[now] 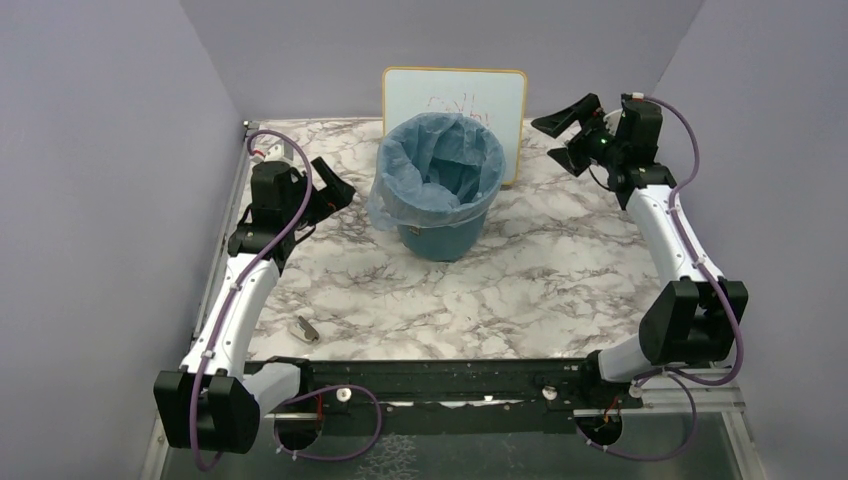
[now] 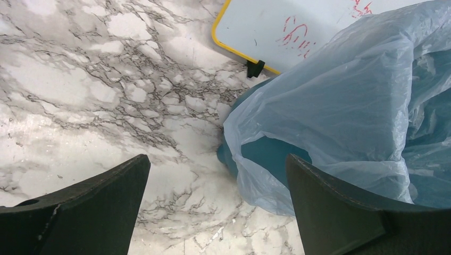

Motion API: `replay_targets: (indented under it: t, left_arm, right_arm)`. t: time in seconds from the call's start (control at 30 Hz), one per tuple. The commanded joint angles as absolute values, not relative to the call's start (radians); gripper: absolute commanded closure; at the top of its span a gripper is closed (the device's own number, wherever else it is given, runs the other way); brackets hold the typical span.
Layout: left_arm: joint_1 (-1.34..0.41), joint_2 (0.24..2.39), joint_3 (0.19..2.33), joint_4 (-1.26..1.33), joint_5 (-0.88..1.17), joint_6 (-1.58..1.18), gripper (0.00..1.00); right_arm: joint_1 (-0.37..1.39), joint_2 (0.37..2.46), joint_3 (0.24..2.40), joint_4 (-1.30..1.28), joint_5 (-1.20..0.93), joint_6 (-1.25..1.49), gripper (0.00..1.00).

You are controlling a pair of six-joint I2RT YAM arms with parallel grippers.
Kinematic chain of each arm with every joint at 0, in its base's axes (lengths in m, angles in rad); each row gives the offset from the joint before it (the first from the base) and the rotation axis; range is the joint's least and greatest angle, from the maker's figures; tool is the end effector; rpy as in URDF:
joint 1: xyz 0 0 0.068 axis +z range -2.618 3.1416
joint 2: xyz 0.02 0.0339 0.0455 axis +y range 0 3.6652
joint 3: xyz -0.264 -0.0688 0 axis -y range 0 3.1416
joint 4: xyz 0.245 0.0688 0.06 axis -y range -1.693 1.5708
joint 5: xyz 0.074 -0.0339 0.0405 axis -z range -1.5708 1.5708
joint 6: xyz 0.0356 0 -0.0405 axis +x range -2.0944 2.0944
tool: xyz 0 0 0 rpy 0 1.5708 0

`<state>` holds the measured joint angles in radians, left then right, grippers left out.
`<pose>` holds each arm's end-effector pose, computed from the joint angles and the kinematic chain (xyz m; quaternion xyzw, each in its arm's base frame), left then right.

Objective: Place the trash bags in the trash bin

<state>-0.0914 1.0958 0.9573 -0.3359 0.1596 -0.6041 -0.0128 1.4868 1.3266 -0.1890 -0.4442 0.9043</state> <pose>0.2457 -0.0282 0.3240 -0.1755 0.8335 -0.2410 0.4652 0.3492 0.0108 0.3604 0.2404 0.7724 0.4040 0.4270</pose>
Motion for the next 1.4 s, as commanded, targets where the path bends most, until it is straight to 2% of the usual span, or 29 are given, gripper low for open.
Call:
replay_targets:
  t: [0.0,0.23,0.5,0.63,0.73,0.83,1.0,1.2,1.37]
  left_arm:
    - [-0.084,1.088,0.984,-0.299,0.177,-0.599,0.01]
    - [-0.084,1.096,0.955,-0.281,0.185,-0.624,0.01]
    - [-0.081,1.112,0.944,-0.200,0.244,-0.612,0.01]
    - [-0.070,1.155,0.968,-0.262,0.181,-0.753,0.01]
    - [-0.051,1.167,0.952,-0.225,0.194,-0.793,0.01]
    - [-0.043,1.189,0.949,-0.169,0.244,-0.781,0.01]
    - [-0.032,1.267,0.963,-0.100,0.340,-0.841,0.01]
    - [-0.032,1.425,1.044,-0.151,0.524,-0.827,0.01]
    - [-0.032,1.480,1.055,-0.152,0.598,-0.825,0.01]
  right_arm:
    - [-0.043,1.502,1.296,-0.097,-0.572,1.084,0.00]
    - [-0.057,1.544,1.284,-0.031,-0.640,1.160,0.00]
    - [-0.063,1.627,1.315,0.223,-0.880,1.150,0.00]
    - [-0.066,1.691,1.358,0.223,-0.942,1.127,0.00]
    - [-0.067,1.713,1.431,0.034,-0.856,0.962,0.00]
    - [-0.062,1.735,1.552,-0.231,-0.647,0.760,0.00]
    - [-0.038,1.828,1.657,-0.356,-0.656,0.681,0.00]
    - [0.111,1.938,1.779,-0.524,-0.577,0.540,0.00]
    - [0.178,1.921,1.719,-0.520,-0.503,0.516,0.00]
